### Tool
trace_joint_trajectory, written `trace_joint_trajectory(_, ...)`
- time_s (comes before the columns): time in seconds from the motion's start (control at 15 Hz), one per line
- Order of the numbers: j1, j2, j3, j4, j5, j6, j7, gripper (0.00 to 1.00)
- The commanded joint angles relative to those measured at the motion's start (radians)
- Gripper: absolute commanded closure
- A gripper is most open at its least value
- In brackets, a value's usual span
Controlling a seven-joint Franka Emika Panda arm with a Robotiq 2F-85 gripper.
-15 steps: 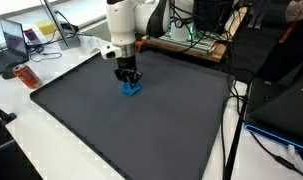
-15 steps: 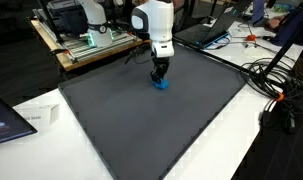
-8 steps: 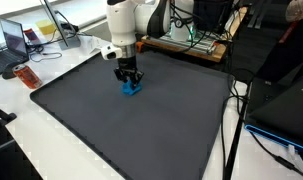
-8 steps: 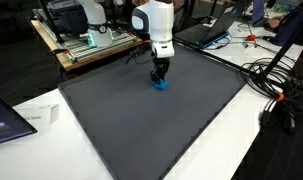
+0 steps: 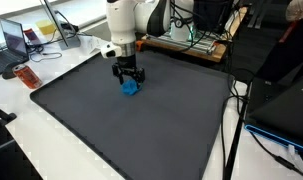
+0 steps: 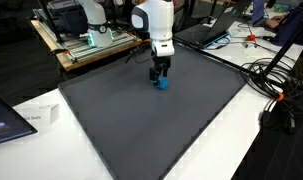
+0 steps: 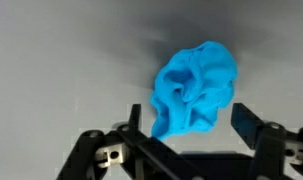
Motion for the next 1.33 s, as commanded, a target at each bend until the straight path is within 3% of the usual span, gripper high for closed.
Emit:
trace_joint_trajectory(0.0,0.019,-0.078,-0.023,-0.058,-0.037,-0.016,0.066,0.0)
trace_joint_trajectory(0.33,0.108,-0.176,-0.099,-0.119,-0.115,-0.016,0.248,0.0)
trace_joint_trajectory(0.67,0.264,-0.252,-0.213,-0.127,-0.379,-0.111,0.604,0.0)
trace_joint_trajectory(0.93,0.286,-0.285,-0.171,-0.099,-0.516,-0.254,0.848,0.0)
trace_joint_trajectory(1.27,0.263,-0.288,-0.081,-0.057,-0.553,-0.371,1.013,0.0)
